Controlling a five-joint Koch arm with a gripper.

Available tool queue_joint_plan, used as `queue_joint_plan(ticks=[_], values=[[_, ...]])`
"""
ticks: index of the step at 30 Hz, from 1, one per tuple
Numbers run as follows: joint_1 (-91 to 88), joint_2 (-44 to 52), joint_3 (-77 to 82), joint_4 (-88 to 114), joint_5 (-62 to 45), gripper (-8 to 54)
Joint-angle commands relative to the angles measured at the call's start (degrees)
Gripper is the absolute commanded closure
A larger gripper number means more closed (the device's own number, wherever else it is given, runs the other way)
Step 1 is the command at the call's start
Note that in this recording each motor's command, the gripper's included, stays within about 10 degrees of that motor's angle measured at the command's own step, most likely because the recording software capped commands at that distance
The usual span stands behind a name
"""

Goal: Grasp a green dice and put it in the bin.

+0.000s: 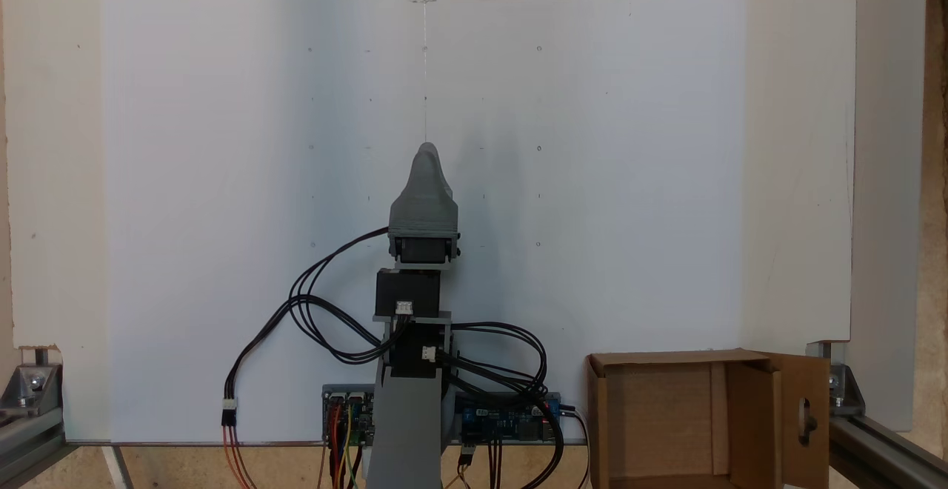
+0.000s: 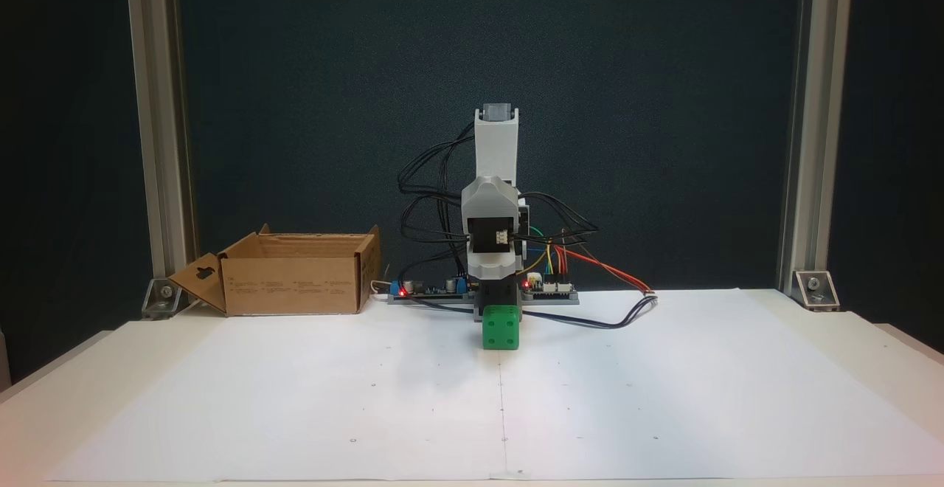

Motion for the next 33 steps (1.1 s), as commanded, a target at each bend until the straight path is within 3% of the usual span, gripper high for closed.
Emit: queue_joint_plan(ticks=[1,16,33], values=[[0.09,6.06,2.64,-3.87,1.14,1.0],[-0.62,6.06,1.23,-2.55,0.7,1.6],[-3.6,6.06,-38.76,63.0,0.62,1.7]])
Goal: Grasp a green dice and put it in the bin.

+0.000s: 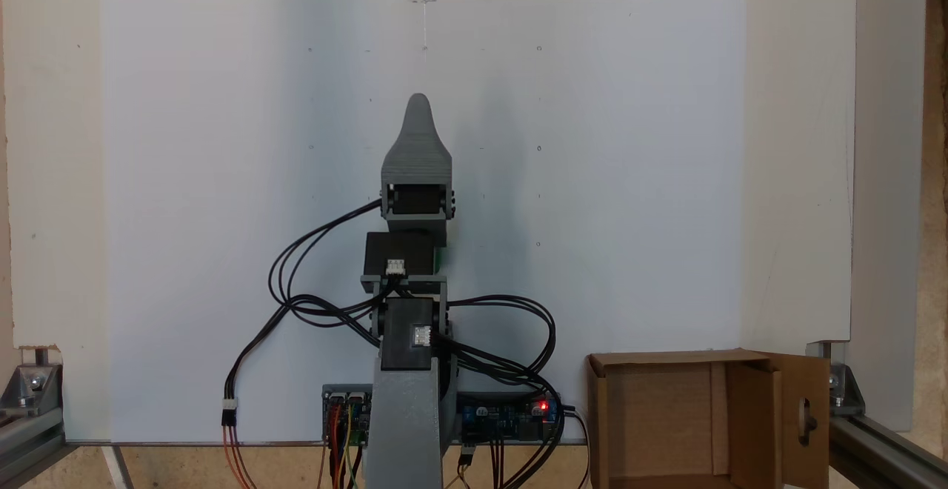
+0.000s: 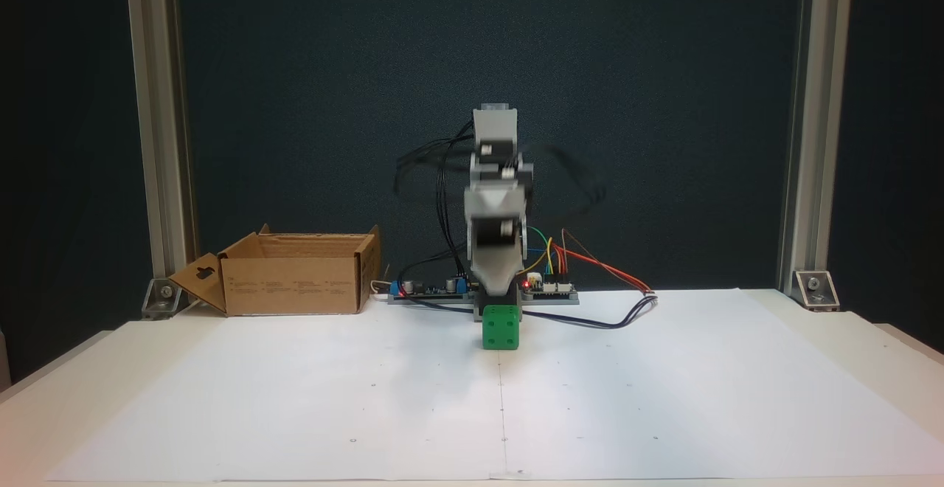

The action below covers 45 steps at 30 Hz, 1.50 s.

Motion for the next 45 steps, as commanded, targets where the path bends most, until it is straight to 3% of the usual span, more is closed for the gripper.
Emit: queue_joint_plan(ticks=[1,17,32,45], values=[[-0.97,6.06,-7.12,9.21,0.97,1.7],[-0.7,2.72,-33.57,68.27,5.54,2.5],[-1.05,-6.42,-34.37,76.46,5.63,2.1],[-1.14,-4.04,-40.25,87.98,5.63,2.0]])
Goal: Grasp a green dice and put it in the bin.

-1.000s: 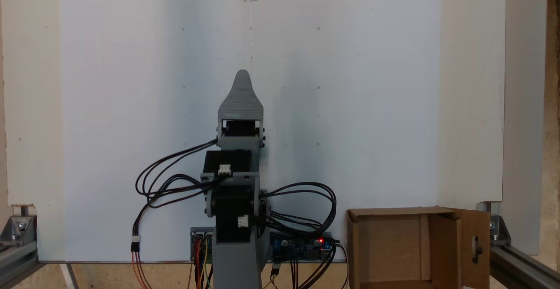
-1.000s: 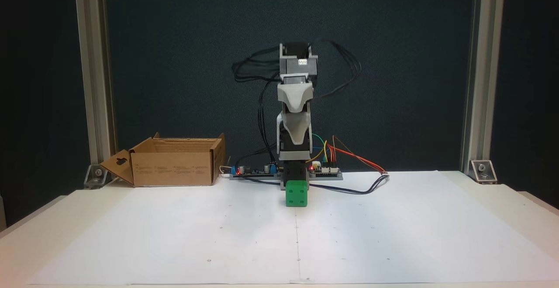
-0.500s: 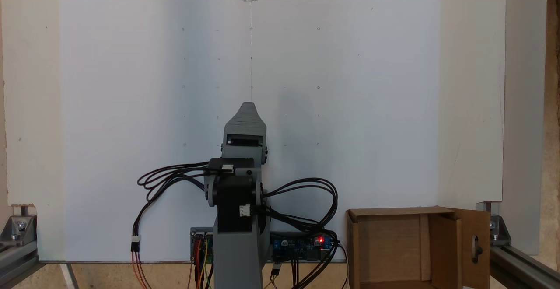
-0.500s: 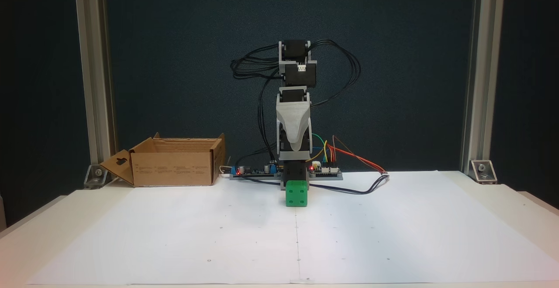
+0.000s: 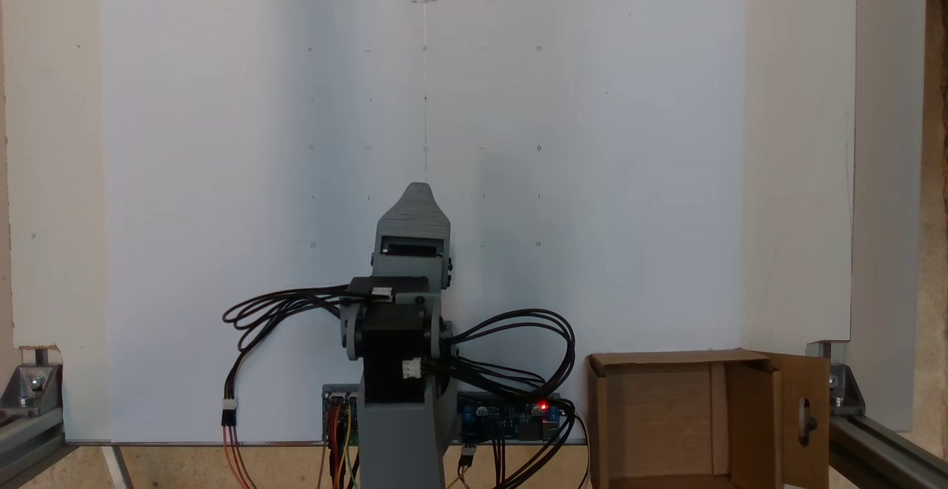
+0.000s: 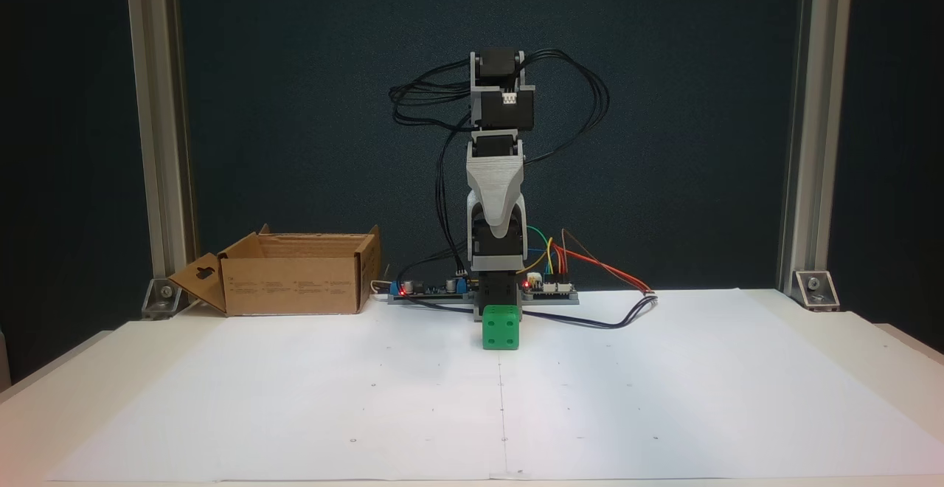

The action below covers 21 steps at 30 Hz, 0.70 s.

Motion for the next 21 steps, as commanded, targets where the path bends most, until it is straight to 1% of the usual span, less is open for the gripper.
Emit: queue_joint_plan(ticks=[1,5,9,14,21], values=[[-0.35,2.02,-2.81,2.55,2.29,2.0],[-0.35,4.31,-2.29,4.39,2.29,1.8],[-0.44,5.63,1.49,4.04,2.29,1.7],[-0.44,6.06,8.61,0.26,2.29,0.9],[-0.44,6.06,14.77,-5.01,2.37,0.8]])
